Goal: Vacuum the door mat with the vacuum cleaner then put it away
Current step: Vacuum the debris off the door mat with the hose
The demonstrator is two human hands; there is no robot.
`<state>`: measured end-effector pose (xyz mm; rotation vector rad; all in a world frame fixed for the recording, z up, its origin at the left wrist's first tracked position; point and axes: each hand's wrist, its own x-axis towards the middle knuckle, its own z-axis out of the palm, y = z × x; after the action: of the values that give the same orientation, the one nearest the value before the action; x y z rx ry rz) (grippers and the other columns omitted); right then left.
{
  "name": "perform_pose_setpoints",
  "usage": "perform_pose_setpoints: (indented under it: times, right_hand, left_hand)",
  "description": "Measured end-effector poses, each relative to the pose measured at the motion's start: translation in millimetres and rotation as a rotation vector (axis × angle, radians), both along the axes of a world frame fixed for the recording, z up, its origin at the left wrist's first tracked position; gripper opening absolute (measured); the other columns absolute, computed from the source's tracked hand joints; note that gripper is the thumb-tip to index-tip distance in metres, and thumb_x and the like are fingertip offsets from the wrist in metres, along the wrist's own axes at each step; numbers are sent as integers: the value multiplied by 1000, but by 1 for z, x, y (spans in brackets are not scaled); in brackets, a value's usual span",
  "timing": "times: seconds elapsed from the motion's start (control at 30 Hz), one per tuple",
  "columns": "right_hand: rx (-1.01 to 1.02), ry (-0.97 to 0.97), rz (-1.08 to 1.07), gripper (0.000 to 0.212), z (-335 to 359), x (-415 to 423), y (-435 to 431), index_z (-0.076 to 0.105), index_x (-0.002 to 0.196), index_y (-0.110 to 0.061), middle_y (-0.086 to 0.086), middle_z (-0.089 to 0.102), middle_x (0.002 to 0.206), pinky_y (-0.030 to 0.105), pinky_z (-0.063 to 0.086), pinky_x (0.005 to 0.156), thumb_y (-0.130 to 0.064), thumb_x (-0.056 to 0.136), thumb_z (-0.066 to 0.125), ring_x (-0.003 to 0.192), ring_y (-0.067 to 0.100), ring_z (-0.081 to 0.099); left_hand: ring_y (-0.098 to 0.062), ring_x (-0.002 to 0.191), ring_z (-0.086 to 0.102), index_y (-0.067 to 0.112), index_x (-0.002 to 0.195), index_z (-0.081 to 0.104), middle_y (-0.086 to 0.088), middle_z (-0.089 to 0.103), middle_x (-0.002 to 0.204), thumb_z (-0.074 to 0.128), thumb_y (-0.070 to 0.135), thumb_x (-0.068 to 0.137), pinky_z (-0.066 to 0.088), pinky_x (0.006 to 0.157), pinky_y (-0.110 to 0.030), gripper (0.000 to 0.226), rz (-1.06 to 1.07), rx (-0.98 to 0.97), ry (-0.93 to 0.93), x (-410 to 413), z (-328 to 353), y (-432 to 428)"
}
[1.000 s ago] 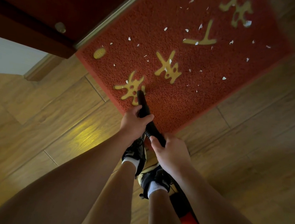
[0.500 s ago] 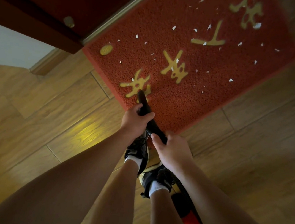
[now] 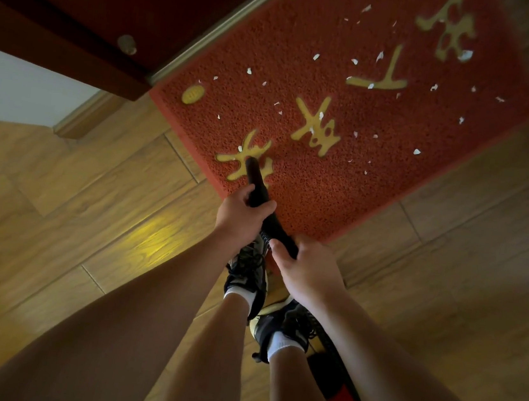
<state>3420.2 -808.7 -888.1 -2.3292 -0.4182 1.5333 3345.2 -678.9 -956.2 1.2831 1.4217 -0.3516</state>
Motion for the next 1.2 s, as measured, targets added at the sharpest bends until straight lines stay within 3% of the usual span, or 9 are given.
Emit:
perform_pose_setpoints:
  times: [0.1,0.23,0.33,0.6,0.73,0.93,1.07,1.2]
  right_hand:
    - [12,-15,16,38,1,-2,3,53,75,-17,1,59,61,27,37,48,-47,98,55,52,18,53]
    - [15,-22,31,37,0,-5,10,50,69,-22,-4,56,58,22,32,45,-46,97,56,50,12,50]
    - [34,-25,53,38,-2,-8,12,49,68,-23,-5,54,56,23,32,47,-46,98,56,49,12,49]
    - [48,-36,67,39,-4,-7,14,49,68,-22,-5,53,56,23,31,47,-46,98,56,48,10,48]
    - [54,-27,67,36,-2,-4,16,53,73,-21,-5,54,57,21,29,46,-46,98,55,47,9,48]
    - [54,-36,54,39,-5,2,18,50,69,-20,-4,54,54,26,32,47,-46,98,56,46,12,48]
    - [44,-32,67,38,-5,4,19,54,72,-18,-5,54,54,23,32,44,-47,98,55,44,10,48]
    - [49,-39,67,40,-8,4,20,54,73,-17,-5,54,54,25,32,46,-48,98,55,44,12,48]
  left_hand:
    - [-16,93,68,23,151,46,-1,67,119,74,42,89,56,73,-33,71,15,7,-5,-5,1,2]
    - [-21,95,69,22,150,47,-1,68,115,74,41,89,59,77,-37,69,36,6,15,-11,1,7]
    - [-30,90,70,23,148,49,-5,70,114,75,42,87,49,65,-31,69,45,9,20,-15,-1,10]
    - [-38,95,71,24,149,47,-10,71,115,75,45,83,49,61,-32,74,53,7,17,-15,-2,12]
    - [-25,76,66,23,148,48,-6,71,114,75,42,87,47,61,-30,70,40,24,6,-12,0,16]
    - [-16,81,66,22,151,46,0,66,114,74,42,89,50,63,-28,70,-9,37,-6,-5,0,20]
    - [-13,90,65,22,150,47,2,63,116,73,43,90,54,73,-28,69,-28,54,-6,-3,0,21]
    - [-10,88,63,21,149,48,1,63,117,74,41,90,49,68,-24,68,-11,70,-12,-1,1,23]
